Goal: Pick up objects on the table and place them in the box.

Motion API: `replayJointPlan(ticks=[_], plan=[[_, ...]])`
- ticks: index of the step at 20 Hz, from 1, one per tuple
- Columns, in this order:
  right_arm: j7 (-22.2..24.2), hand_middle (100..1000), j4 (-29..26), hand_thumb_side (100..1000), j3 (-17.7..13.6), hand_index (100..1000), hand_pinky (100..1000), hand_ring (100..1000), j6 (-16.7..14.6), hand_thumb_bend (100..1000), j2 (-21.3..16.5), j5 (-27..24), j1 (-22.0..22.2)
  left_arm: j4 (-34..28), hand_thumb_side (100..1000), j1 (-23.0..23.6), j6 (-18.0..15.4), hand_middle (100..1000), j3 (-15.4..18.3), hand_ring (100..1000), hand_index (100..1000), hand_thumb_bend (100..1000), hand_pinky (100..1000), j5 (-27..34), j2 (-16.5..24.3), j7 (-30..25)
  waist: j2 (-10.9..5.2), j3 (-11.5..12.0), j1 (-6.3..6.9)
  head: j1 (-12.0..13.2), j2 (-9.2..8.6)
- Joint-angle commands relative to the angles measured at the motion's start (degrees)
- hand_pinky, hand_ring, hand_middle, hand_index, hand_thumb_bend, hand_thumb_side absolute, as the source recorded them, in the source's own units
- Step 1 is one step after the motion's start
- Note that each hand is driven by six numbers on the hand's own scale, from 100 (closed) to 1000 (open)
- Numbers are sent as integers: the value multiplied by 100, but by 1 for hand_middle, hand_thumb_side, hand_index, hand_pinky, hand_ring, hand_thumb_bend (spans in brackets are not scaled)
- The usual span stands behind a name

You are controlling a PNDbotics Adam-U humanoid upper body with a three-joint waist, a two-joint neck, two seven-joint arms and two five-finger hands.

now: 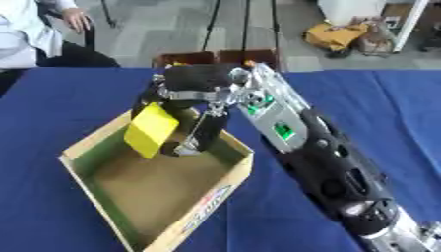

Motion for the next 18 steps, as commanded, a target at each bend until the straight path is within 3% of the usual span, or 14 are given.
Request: replayJointPlan(ticks=[1, 5, 9, 11, 15, 16, 18], plan=[[276, 100, 79, 145, 19, 531, 768, 754, -453, 100, 55, 199, -71, -98, 1000, -51, 4, 844, 20, 673, 954, 100, 738, -5, 73, -12, -60, 4, -75, -21, -56], [356, 100, 197, 155, 83, 549, 782, 768, -600, 123, 102, 290, -21, -98, 1000, -60, 19, 844, 21, 672, 954, 100, 738, -24, 57, -20, -44, 14, -83, -24, -62], [474, 163, 184, 234, 94, 673, 803, 809, -736, 249, 105, 235, 13, -98, 1000, -54, 7, 844, 24, 672, 954, 100, 738, -24, 51, -14, -42, 26, -71, -23, -71], [579, 193, 166, 261, 96, 689, 810, 821, -813, 299, 100, 179, 18, -98, 1000, -54, 8, 844, 22, 672, 954, 100, 738, -28, 49, -18, -40, 25, -73, -20, -68], [819, 316, 136, 340, 71, 748, 834, 857, -929, 443, 86, 49, 28, -98, 1000, -58, 22, 844, 22, 671, 954, 100, 738, -41, 39, -27, -35, 20, -76, -24, -78], [882, 387, 122, 380, 61, 775, 848, 871, -952, 509, 86, 14, 28, -98, 1000, -57, 23, 844, 21, 671, 954, 100, 738, -43, 37, -28, -34, 18, -75, -27, -81], [1012, 456, 88, 423, 33, 804, 861, 884, -994, 535, 85, -61, 27, -98, 1000, -56, 27, 844, 20, 671, 954, 100, 738, -49, 31, -32, -33, 16, -73, -36, -84]])
